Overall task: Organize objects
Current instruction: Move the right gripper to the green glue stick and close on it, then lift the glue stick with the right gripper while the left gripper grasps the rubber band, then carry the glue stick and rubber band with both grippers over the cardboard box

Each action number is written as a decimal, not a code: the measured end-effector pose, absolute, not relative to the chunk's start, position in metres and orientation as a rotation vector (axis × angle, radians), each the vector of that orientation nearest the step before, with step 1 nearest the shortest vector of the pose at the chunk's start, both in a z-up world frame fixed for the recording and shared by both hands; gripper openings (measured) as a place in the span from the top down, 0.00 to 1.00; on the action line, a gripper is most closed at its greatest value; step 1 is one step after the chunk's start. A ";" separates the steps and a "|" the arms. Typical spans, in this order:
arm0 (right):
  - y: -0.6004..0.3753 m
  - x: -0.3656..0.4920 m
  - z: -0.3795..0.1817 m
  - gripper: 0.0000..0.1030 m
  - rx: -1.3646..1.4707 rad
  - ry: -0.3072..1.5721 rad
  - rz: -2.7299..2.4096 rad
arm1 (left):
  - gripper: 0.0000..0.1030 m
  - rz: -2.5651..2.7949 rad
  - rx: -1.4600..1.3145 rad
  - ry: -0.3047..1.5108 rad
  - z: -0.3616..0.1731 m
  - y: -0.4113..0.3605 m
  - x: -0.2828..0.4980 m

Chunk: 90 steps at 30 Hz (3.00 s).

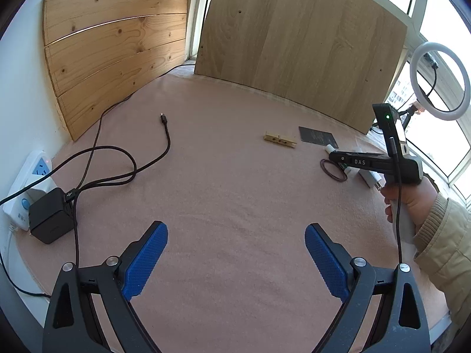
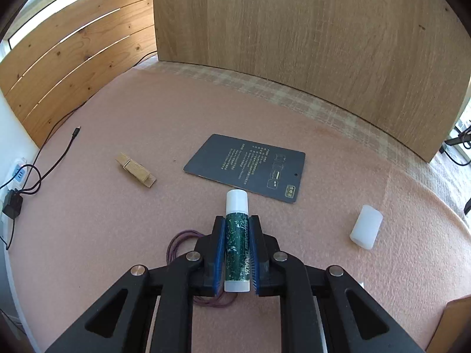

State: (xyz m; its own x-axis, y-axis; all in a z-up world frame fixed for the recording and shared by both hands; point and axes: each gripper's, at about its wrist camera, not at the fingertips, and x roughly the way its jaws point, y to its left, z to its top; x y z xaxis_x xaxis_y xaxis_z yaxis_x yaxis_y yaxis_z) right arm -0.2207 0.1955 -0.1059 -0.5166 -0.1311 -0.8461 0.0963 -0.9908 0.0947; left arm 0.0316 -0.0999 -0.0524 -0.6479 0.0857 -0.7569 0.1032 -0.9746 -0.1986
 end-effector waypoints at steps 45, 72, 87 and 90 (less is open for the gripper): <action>0.185 0.010 -0.041 0.87 1.371 -0.327 -2.821 | 0.23 -2.940 1.506 -0.088 -0.131 0.039 -0.086; 0.139 0.019 0.015 0.87 1.063 -0.237 -2.941 | 0.95 -3.087 1.235 0.110 0.009 -0.010 0.050; 0.212 0.068 0.024 0.87 1.017 -0.326 -3.092 | 0.95 -3.214 1.271 -0.068 0.033 0.100 0.047; 0.246 0.083 0.022 0.87 1.024 -0.364 -3.123 | 0.95 -3.244 1.302 -0.116 0.032 0.142 0.042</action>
